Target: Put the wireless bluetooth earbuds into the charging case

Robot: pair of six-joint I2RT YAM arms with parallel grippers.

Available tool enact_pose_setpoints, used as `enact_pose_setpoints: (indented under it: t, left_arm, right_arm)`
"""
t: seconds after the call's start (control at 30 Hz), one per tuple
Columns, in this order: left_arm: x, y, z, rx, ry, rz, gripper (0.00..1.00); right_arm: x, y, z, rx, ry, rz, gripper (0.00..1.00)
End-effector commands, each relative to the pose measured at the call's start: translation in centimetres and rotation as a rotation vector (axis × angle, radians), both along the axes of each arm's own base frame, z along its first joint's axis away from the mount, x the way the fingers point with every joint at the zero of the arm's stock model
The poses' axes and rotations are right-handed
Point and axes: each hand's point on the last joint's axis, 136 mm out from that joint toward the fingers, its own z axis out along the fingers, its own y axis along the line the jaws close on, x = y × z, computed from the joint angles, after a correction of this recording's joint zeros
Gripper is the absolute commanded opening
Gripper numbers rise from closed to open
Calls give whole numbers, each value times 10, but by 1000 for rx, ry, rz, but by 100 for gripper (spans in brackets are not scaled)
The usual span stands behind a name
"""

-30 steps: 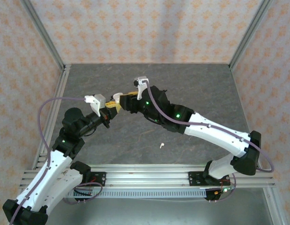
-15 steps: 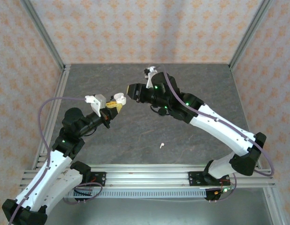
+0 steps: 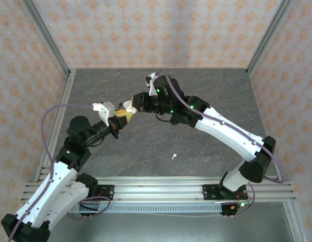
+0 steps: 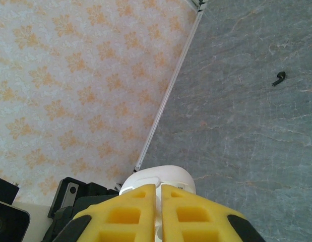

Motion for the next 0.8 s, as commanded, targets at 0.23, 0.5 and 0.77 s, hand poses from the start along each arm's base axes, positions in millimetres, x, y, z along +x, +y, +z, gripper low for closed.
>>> enact_pose_setpoints:
  t: [0.23, 0.5, 0.77]
  left_arm:
    - [-6, -4, 22, 10, -73, -22, 0]
    - [-6, -4, 20, 16, -68, -20, 0]
    - [-6, -3, 22, 26, -79, -19, 0]
  right_arm:
    - [-6, 2, 2, -38, 4, 40, 26]
    - [-6, -9, 7, -66, -18, 7, 32]
    - [-5, -31, 17, -95, -71, -53, 32]
